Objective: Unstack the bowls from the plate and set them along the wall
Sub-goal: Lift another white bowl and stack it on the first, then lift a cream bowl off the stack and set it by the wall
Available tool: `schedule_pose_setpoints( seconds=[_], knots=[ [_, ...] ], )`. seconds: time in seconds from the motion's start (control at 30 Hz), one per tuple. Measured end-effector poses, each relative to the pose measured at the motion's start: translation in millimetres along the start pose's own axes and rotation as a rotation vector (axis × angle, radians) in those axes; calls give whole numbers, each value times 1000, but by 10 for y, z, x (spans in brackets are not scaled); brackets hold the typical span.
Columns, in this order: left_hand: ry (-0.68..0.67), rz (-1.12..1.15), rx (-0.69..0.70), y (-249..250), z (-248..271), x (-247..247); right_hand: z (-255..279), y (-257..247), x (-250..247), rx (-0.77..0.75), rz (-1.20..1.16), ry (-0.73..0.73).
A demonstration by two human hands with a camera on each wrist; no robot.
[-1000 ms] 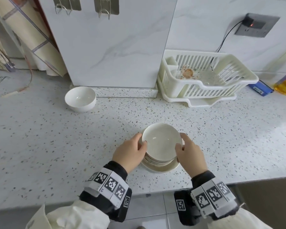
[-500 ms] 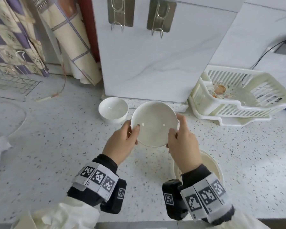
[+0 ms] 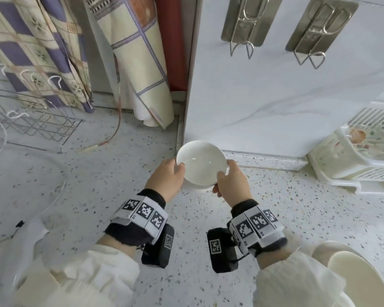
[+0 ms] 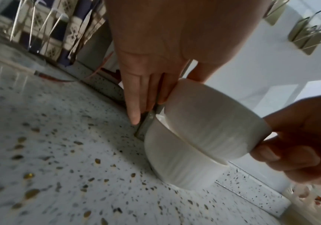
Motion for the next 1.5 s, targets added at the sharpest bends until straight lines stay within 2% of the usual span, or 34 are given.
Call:
schedule_pose_setpoints(
  seconds=[0.17, 0.3, 0.7, 0.87, 1.0, 1.1, 1.2, 1.33, 1.5],
  knots=[
    [-103, 144, -90, -101, -210, 91, -162, 57, 85, 51, 16, -9],
    [-139, 185, -97, -101, -250, 114, -183, 90, 97, 77, 10, -14],
    [-139, 131, -84, -110, -244, 115, -187, 84, 93, 151, -17, -56],
    [-72, 96, -19, -61, -100, 139, -13, 95, -6, 141, -34, -109],
    [124, 34, 75, 97, 183, 186, 314, 102, -290, 98, -47, -176],
    [245, -8, 147, 286, 445, 277, 606, 149, -605, 29, -60, -172],
    [240, -15, 215, 508, 712, 507, 864, 296, -1000, -37, -34, -107],
    [181, 18, 291, 810, 1050, 968, 1103, 665, -1630, -92, 39, 76],
    [134, -31, 377, 1153, 1448, 1583, 1343, 1320, -2274, -76, 349, 256]
  ],
)
Point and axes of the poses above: each hand's wrist, its own z-axis away from the middle knuckle, its own x-axis out of the palm, y = z × x, the point moved 4 cm from there along -z, towards the middle knuckle, and after that the axes turned 7 degrees about -z, right-handed, at the moved point
